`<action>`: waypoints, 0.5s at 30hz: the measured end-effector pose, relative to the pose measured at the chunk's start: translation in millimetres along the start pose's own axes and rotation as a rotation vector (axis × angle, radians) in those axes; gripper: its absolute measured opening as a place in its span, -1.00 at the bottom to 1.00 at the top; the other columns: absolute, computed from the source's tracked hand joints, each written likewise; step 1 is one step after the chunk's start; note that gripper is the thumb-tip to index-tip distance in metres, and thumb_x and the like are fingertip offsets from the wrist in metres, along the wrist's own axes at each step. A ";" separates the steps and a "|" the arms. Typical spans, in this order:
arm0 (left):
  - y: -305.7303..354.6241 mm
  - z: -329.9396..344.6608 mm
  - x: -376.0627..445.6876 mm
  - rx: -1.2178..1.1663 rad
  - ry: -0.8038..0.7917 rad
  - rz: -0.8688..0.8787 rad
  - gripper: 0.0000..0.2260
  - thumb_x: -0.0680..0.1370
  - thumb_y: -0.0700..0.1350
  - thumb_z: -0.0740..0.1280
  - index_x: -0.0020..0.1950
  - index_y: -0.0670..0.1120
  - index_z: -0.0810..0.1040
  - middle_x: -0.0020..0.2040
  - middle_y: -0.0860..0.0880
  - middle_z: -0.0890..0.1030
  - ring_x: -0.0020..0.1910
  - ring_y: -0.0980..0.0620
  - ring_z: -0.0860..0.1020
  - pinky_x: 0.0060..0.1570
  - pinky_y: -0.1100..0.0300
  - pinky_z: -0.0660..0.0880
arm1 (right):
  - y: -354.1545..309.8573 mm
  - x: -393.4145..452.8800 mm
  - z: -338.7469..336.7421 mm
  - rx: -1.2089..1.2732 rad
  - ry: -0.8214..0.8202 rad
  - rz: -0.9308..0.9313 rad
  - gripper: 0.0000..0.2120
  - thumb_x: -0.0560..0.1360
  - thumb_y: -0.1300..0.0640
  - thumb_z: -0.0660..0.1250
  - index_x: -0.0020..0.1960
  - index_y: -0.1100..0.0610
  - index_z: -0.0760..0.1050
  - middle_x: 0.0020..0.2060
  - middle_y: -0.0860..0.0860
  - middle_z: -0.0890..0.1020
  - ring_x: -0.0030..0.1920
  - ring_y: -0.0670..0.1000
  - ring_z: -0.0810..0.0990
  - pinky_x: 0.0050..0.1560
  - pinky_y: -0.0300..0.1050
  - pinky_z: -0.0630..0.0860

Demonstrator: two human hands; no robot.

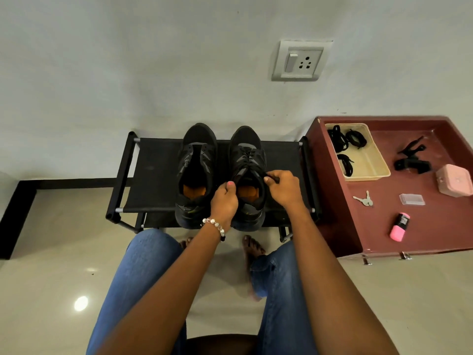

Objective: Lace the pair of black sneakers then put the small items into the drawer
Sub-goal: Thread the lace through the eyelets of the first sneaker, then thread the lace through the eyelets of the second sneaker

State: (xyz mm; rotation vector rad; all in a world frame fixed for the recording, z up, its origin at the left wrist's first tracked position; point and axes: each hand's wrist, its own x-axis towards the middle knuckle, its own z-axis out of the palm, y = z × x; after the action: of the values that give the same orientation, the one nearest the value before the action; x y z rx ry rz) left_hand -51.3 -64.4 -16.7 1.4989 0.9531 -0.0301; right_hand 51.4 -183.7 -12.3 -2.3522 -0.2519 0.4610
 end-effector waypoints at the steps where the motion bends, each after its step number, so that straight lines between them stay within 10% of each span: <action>1: 0.2 -2.4 -3.5 0.047 0.020 0.021 -0.58 0.67 0.06 0.06 0.44 -0.11 0.37 0.37 -0.13 0.46 0.35 -0.13 0.42 0.38 -0.06 0.34 | 0.4 -3.3 0.4 0.006 0.017 0.016 -0.73 0.58 0.13 0.33 0.23 0.19 0.59 0.14 0.13 0.65 0.21 0.11 0.57 0.22 -0.11 0.45; 9: 63.4 9.8 -25.8 0.494 0.233 0.543 -0.73 0.60 -0.16 0.27 0.29 -0.15 0.53 0.23 -0.14 0.56 0.23 -0.11 0.51 0.22 0.06 0.42 | -1.0 -19.3 -36.5 0.279 0.205 0.043 -0.88 0.55 0.21 0.35 -0.09 0.18 0.67 -0.15 0.05 0.69 -0.07 0.05 0.67 0.11 0.03 0.59; 15: 107.0 80.1 -0.7 0.289 -0.051 0.543 -0.85 0.56 -0.27 0.30 -0.03 -0.15 0.67 -0.16 -0.08 0.68 -0.16 -0.02 0.66 -0.03 0.03 0.62 | 14.3 4.1 -95.3 0.450 0.325 0.045 -0.86 0.57 0.23 0.32 -0.15 0.12 0.60 -0.31 0.04 0.66 -0.34 -0.06 0.60 -0.28 -0.18 0.53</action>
State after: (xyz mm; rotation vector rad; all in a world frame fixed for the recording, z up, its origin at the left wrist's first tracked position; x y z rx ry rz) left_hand 49.0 -116.6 54.5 1.9746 0.4888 0.1919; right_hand 93.6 -251.6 41.7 -1.9522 0.0553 0.1305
